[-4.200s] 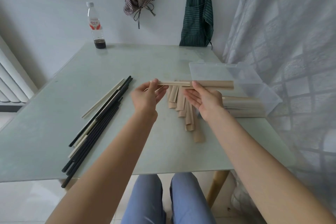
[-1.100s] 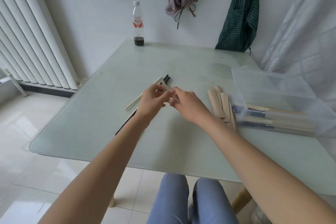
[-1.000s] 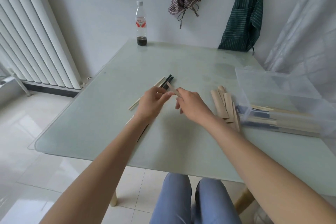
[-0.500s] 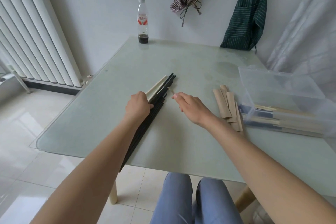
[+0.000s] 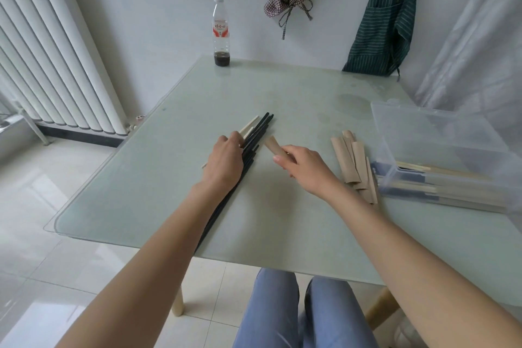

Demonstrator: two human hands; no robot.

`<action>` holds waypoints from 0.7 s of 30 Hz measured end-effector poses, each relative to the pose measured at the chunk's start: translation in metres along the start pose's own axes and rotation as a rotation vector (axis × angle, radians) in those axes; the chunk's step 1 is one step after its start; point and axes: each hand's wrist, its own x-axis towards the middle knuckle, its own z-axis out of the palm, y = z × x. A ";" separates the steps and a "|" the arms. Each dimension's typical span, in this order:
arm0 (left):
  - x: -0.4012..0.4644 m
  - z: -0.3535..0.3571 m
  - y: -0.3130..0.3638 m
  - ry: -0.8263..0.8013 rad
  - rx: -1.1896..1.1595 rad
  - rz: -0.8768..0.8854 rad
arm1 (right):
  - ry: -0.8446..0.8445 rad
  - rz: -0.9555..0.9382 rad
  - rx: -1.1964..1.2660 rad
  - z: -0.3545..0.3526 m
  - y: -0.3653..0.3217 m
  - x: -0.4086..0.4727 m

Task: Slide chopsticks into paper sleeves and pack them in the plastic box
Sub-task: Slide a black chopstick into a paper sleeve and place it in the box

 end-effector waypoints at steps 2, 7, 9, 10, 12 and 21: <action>-0.003 -0.001 0.009 -0.002 -0.033 0.084 | 0.016 -0.013 0.007 -0.003 0.005 0.000; -0.011 0.000 0.027 0.058 -0.033 0.135 | 0.073 0.066 0.184 -0.014 0.016 -0.007; -0.014 0.001 0.033 0.084 0.023 0.145 | 0.110 0.116 0.287 -0.020 0.025 -0.009; -0.015 0.002 0.036 0.091 0.029 0.155 | 0.128 0.148 0.340 -0.023 0.028 -0.010; -0.016 0.004 0.041 0.103 0.014 0.170 | 0.156 0.215 0.417 -0.029 0.034 -0.012; -0.015 0.017 0.058 0.143 0.202 0.311 | 0.112 0.293 0.532 -0.047 0.036 -0.026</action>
